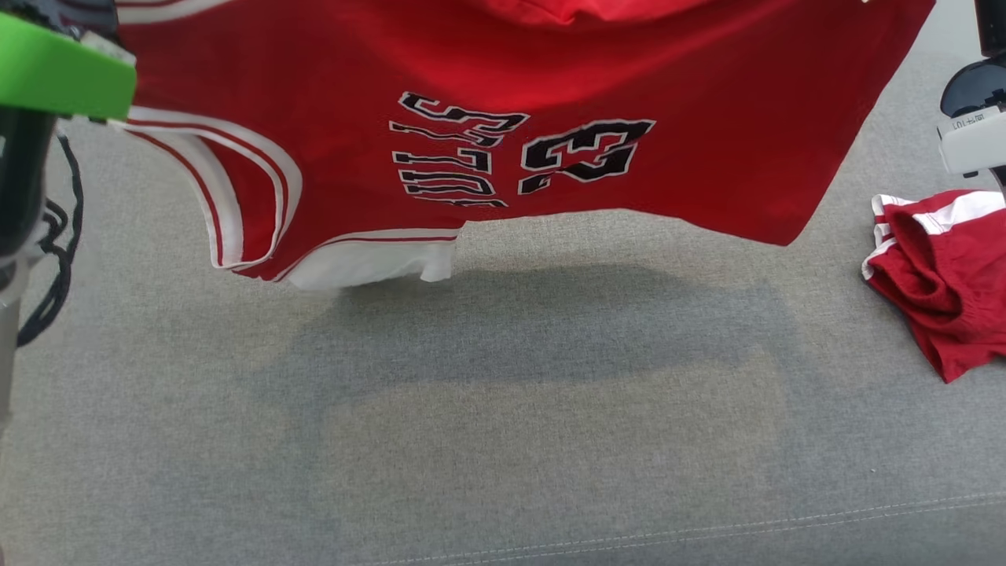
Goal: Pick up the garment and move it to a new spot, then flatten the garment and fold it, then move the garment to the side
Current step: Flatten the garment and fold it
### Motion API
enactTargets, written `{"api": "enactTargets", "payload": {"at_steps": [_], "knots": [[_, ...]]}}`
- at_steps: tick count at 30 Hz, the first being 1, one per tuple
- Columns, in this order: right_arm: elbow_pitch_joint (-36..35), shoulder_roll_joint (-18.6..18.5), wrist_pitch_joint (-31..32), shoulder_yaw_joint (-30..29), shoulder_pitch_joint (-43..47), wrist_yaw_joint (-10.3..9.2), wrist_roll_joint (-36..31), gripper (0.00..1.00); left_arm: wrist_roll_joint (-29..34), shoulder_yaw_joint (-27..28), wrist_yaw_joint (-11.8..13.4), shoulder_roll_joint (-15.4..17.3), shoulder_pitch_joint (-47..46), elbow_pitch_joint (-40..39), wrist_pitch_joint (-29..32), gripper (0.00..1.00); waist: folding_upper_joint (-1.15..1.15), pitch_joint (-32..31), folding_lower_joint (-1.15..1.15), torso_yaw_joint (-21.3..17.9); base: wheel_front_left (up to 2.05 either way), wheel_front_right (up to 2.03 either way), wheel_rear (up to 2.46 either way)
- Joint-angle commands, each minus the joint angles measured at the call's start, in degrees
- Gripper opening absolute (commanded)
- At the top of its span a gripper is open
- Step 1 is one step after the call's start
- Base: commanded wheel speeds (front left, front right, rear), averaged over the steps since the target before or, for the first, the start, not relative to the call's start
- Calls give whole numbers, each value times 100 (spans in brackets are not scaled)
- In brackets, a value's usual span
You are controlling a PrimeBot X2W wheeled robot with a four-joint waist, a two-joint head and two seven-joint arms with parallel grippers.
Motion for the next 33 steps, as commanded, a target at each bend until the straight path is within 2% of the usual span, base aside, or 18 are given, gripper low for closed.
{"api": "enactTargets", "payload": {"at_steps": [1, 5, 9, 16, 21, 24, 30, 33], "knots": [[63, 23, 17, 14, -46, -2, -32, 0, -22, -1, -2, 34, -141, 24, 48, 0, 0, 27, 0, -12, 0, 0, 0], [295, 100, 33, 119, -227, -2, 21, 0, -69, -125, -53, -48, -393, 280, 229, 0, 0, 151, 0, -47, 0, 0, 0], [779, 179, -36, 386, -696, -3, 59, 0, -265, -201, -103, -274, -774, 877, 389, 0, 0, 362, 0, -100, 0, 0, 0], [2410, 557, 33, 954, -2290, -3, 237, 0, -407, -267, -111, -719, -2019, 2603, 633, 0, 0, 897, 0, -190, 0, 0, 0], [3772, 960, -264, 1244, -3448, -2, 249, 0, -267, -312, -91, -1047, -2943, 3968, 404, 0, 0, 1101, 0, -178, 0, 0, 0], [4553, 1213, -601, 1200, -4017, -2, 306, 0, -150, -380, -118, -1209, -3410, 4644, 220, 0, 0, 1179, 0, -149, 0, 0, 0], [5653, 1581, -1403, 962, -5172, -2, 65, 0, 284, -487, -47, -1281, -4452, 5365, -649, 0, 0, 1520, 0, -102, 0, 0, 0], [5937, 1702, -1499, 873, -5565, -2, -61, 0, 468, -602, -164, -1380, -4878, 5578, -987, 0, 0, 1839, 0, -47, 0, 0, 0]]}}
